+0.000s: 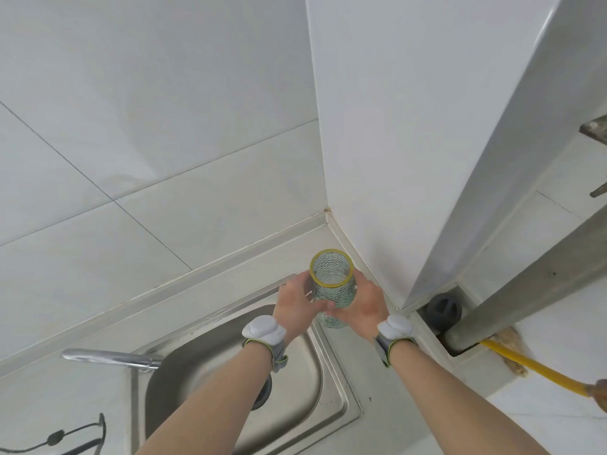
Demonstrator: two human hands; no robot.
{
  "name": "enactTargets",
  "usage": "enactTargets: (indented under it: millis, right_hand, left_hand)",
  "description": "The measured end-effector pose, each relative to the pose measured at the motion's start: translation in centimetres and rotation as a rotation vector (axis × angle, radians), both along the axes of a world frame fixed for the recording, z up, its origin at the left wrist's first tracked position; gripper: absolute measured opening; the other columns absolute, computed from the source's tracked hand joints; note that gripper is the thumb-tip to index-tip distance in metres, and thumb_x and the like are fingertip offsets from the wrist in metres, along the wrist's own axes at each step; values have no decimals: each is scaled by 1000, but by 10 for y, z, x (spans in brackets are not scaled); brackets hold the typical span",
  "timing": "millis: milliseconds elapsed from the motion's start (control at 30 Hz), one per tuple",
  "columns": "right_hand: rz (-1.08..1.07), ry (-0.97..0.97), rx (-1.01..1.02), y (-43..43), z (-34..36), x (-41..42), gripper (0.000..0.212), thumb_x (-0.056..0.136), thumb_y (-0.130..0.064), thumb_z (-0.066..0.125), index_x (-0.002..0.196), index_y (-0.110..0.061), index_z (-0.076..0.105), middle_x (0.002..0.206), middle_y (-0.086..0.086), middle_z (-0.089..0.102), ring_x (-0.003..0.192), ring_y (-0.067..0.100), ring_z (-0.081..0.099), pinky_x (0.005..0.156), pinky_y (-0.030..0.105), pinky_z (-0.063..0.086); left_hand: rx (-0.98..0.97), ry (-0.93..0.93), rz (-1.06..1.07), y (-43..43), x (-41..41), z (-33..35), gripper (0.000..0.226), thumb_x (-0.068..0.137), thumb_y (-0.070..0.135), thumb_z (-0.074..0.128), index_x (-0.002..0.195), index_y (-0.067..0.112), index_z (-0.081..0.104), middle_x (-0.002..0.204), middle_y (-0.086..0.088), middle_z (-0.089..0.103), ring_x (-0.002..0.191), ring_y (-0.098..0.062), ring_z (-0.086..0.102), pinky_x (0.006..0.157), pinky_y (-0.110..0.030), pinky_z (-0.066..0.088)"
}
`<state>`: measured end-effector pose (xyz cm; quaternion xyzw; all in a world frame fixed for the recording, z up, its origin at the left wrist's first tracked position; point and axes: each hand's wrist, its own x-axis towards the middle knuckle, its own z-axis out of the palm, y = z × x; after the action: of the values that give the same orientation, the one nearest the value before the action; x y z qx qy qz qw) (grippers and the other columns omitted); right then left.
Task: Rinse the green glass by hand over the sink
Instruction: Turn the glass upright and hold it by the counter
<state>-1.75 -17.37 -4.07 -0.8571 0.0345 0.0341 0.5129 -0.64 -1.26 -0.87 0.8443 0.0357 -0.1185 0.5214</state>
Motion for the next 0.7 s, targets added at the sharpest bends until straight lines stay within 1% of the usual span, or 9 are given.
enactTargets:
  millis: [67, 133, 233, 267, 300, 367, 400, 533, 700]
  right_hand:
    - [-11, 18, 0, -3, -5, 2, 66, 61, -37, 95, 117, -24, 63, 86, -27, 61, 82, -18, 58, 65, -3, 41]
    - [-17, 27, -5, -4, -9, 4, 65, 62, -36, 94, 117, -23, 62, 87, -24, 61, 79, -4, 59, 64, -2, 41]
    - [-16, 21, -10, -5, -14, 6, 64, 64, -35, 92, 118, -21, 61, 95, -12, 67, 86, 12, 60, 68, 8, 42]
    - [-14, 20, -12, -5, -16, 8, 64, 64, -35, 92, 119, -20, 61, 97, -10, 68, 87, 14, 60, 70, 13, 44]
    - [-12, 19, -16, -6, -17, 9, 65, 65, -34, 92, 119, -20, 61, 98, -9, 68, 88, 14, 60, 70, 13, 44]
    - [-3, 9, -27, -7, -19, 12, 64, 65, -32, 92, 119, -18, 61, 97, -8, 67, 86, 14, 59, 66, 4, 41]
    - [2, 2, -32, -7, -20, 13, 63, 66, -31, 93, 119, -17, 61, 97, -7, 68, 85, 14, 59, 65, 3, 42]
    - [12, -4, -39, -8, -22, 17, 63, 66, -28, 93, 119, -15, 62, 96, -6, 67, 84, 16, 59, 67, 1, 42]
    - [24, 14, -36, -9, -24, 20, 65, 64, -28, 94, 120, -17, 62, 96, -8, 66, 86, 15, 60, 67, 0, 42]
  left_hand:
    - [2, 17, 8, -4, 2, -4, 68, 64, 1, 87, 125, 11, 61, 116, -9, 71, 114, -22, 65, 101, -38, 53]
    - [6, 28, 8, -6, 3, -7, 67, 64, 0, 86, 126, 10, 61, 116, -7, 72, 115, -21, 65, 102, -38, 52]
    - [3, 30, 11, -7, 5, -9, 66, 65, -1, 85, 125, 9, 61, 116, -6, 72, 115, -19, 65, 102, -36, 52]
    - [4, 31, 12, -8, 6, -10, 66, 65, -1, 85, 124, 10, 61, 115, -4, 72, 114, -19, 65, 101, -34, 53]
    - [9, 33, 13, -9, 7, -12, 65, 65, -1, 85, 124, 11, 60, 114, -2, 71, 114, -18, 65, 99, -29, 53]
    - [13, 34, 10, -10, 8, -13, 66, 65, 1, 86, 125, 13, 60, 111, 2, 69, 113, -16, 65, 92, -17, 51]
    - [16, 33, 9, -11, 9, -14, 67, 65, 1, 86, 125, 13, 59, 111, 2, 69, 113, -15, 65, 90, -14, 50]
    - [41, 29, 1, -11, 13, -17, 68, 66, 4, 87, 127, 13, 58, 112, 2, 68, 111, -15, 64, 92, -18, 49]
    - [59, 31, -1, -10, 14, -20, 67, 66, 4, 86, 126, 13, 58, 107, 5, 67, 108, -14, 64, 80, -3, 49]
